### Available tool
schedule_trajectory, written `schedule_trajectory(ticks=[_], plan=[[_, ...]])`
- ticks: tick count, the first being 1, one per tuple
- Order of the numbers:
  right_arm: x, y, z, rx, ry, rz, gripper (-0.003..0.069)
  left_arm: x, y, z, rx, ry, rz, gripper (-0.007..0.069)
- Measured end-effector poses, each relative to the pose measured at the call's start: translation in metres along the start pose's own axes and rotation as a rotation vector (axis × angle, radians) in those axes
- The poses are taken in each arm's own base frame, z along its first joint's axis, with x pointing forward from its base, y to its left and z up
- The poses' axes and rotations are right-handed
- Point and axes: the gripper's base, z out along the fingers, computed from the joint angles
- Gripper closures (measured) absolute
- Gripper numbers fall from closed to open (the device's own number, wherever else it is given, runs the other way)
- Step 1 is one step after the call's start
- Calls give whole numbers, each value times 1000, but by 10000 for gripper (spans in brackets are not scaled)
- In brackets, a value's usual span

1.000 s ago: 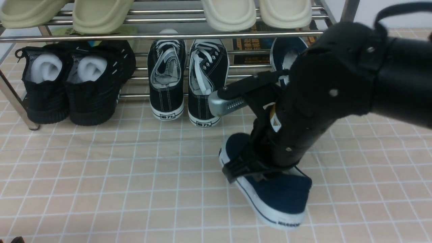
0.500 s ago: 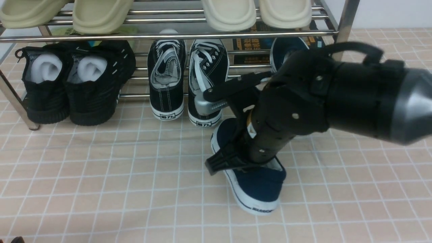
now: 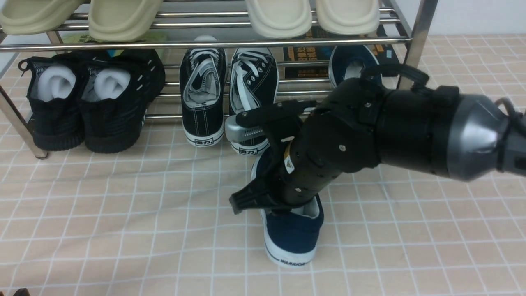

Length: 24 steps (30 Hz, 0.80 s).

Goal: Take the shoes off the shelf from the light coffee tablecloth by hand.

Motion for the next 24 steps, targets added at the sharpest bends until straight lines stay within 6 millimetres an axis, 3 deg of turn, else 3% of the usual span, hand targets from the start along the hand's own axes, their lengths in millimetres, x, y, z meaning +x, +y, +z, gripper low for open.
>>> schedule_trajectory(ticks=[7, 12, 16, 20, 24], plan=[[4, 5, -2, -42, 62, 70, 512, 0, 0, 0, 0, 0, 0, 384], [-4, 12, -20, -49, 123, 72, 386, 0, 0, 0, 0, 0, 0, 384], [-12, 18, -35, -57, 132, 7, 329, 0, 0, 0, 0, 0, 0, 384], [-21, 23, -55, -71, 144, -174, 333, 0, 0, 0, 0, 0, 0, 384], [-34, 29, -83, -82, 134, -362, 416, 0, 0, 0, 0, 0, 0, 384]])
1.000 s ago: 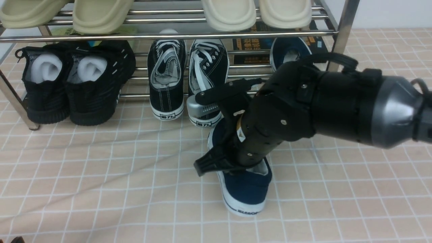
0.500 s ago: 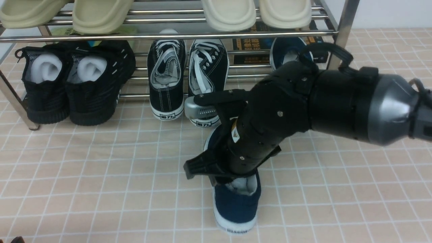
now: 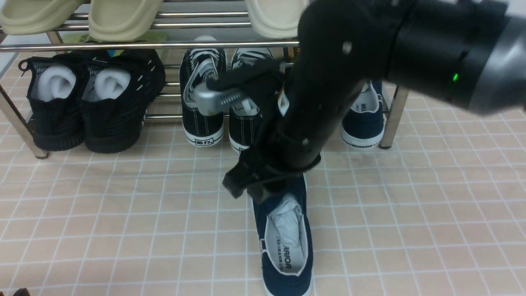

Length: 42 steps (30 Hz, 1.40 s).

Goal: Take the shoes off the shelf from the light coffee tablecloth by hand.

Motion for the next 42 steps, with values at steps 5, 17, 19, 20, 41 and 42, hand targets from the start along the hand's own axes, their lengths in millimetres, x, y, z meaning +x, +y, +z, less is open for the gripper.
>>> schedule_trajectory(ticks=[5, 17, 19, 20, 41, 42], plan=[[-17, 2, -39, 45, -127, -130, 557, 0, 0, 0, 0, 0, 0, 384], [7, -20, -144, 193, -349, -95, 675, 0, 0, 0, 0, 0, 0, 384], [17, -24, -165, 202, -394, -63, 675, 0, 0, 0, 0, 0, 0, 384], [18, -24, -167, 203, -398, -60, 675, 0, 0, 0, 0, 0, 0, 384], [29, -163, -22, 356, -199, 513, 668, 0, 0, 0, 0, 0, 0, 384], [26, -168, -15, 357, -197, 513, 664, 0, 0, 0, 0, 0, 0, 384]])
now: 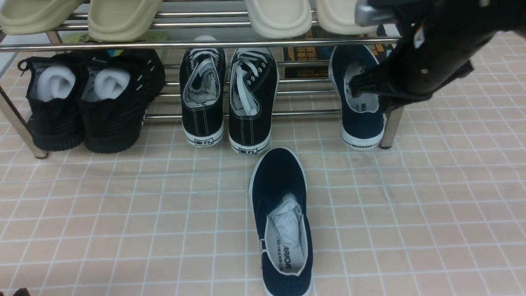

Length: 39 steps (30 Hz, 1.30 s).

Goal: Take the shoes off the shelf from the light coffee tablecloth by hand.

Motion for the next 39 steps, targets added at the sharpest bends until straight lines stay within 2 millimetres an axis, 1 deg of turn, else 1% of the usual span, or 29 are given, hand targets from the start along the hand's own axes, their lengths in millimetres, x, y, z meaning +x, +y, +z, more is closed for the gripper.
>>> schedule_trajectory(ticks=[1, 2, 3, 5, 6, 7, 8, 12, 13, 14, 15, 17, 20, 22, 23, 24, 25, 27, 29, 30, 31, 32, 33, 35, 37, 39], plan=[[-3, 1, 7, -1, -3, -8, 658, 0, 0, 0, 0, 0, 0, 384], [-3, 1, 9, -1, -4, -8, 657, 0, 0, 0, 0, 0, 0, 384], [-6, 2, 17, -3, -9, -21, 643, 0, 0, 0, 0, 0, 0, 384], [-11, 5, 25, -14, -42, -28, 607, 0, 0, 0, 0, 0, 0, 384], [-13, 5, 29, -18, -54, -30, 581, 0, 0, 0, 0, 0, 0, 384], [-16, 7, 32, -27, -83, -33, 539, 0, 0, 0, 0, 0, 0, 384], [-16, 7, 32, -26, -83, -34, 533, 0, 0, 0, 0, 0, 0, 384], [-21, 8, 42, -25, -125, -52, 381, 0, 0, 0, 0, 0, 0, 384], [-21, 8, 42, -25, -127, -52, 381, 0, 0, 0, 0, 0, 0, 384], [-21, 8, 46, -28, -132, -54, 337, 0, 0, 0, 0, 0, 0, 384], [-21, 9, 49, -28, -132, -55, 312, 0, 0, 0, 0, 0, 0, 384], [-21, 9, 52, -29, -132, -56, 295, 0, 0, 0, 0, 0, 0, 384], [-20, 10, 65, -26, -115, -58, 279, 0, 0, 0, 0, 0, 0, 384], [-18, 10, 71, -23, -103, -59, 281, 0, 0, 0, 0, 0, 0, 384], [-17, 10, 78, -20, -89, -61, 297, 0, 0, 0, 0, 0, 0, 384], [-17, 10, 78, -19, -88, -61, 297, 0, 0, 0, 0, 0, 0, 384], [-15, 10, 83, -17, -77, -63, 319, 0, 0, 0, 0, 0, 0, 384], [-14, 10, 87, -15, -70, -68, 375, 0, 0, 0, 0, 0, 0, 384], [-13, 10, 88, -11, -61, -81, 490, 0, 0, 0, 0, 0, 0, 384], [-13, 10, 88, -11, -59, -83, 512, 0, 0, 0, 0, 0, 0, 384], [-13, 10, 87, -9, -53, -96, 578, 0, 0, 0, 0, 0, 0, 384], [-12, 9, 85, -7, -43, -104, 621, 0, 0, 0, 0, 0, 0, 384], [-11, 9, 81, -9, -29, -109, 639, 0, 0, 0, 0, 0, 0, 386], [-8, 10, 66, -25, 16, -111, 639, 0, 0, 0, 0, 0, 0, 388], [-4, 11, 46, -58, 61, -107, 639, 0, 0, 0, 0, 0, 0, 388], [1, 12, 19, -94, 105, -110, 639, 0, 0, 0, 0, 0, 0, 388]])
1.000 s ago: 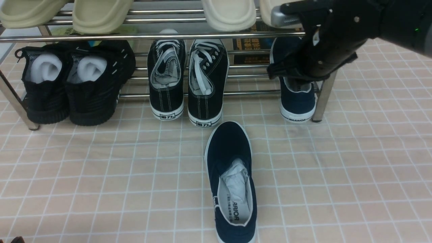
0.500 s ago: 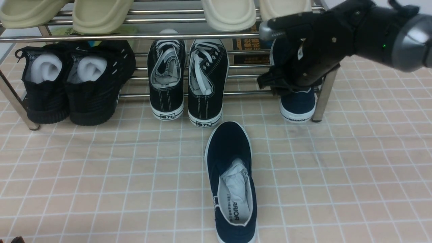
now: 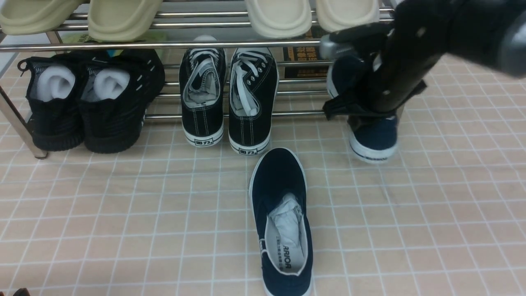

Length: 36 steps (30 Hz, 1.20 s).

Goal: Take the shoes off the shelf from the light coffee tablecloth by hand.

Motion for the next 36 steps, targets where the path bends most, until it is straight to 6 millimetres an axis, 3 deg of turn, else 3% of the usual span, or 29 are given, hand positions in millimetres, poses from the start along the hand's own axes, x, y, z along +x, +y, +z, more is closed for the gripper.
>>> schedule_trajectory(ticks=[5, 9, 11, 18, 24, 36], plan=[[19, 6, -56, -51, 60, -15, 639, 0, 0, 0, 0, 0, 0, 386], [33, 6, -72, -57, 82, -29, 639, 0, 0, 0, 0, 0, 0, 386], [53, 10, -68, -55, 132, -47, 639, 0, 0, 0, 0, 0, 0, 385], [86, 34, -39, -109, 197, -56, 639, 0, 0, 0, 0, 0, 0, 385], [90, 51, -29, -165, 169, -63, 639, 0, 0, 0, 0, 0, 0, 385], [84, 54, -3, -145, 164, -20, 638, 0, 0, 0, 0, 0, 0, 385]])
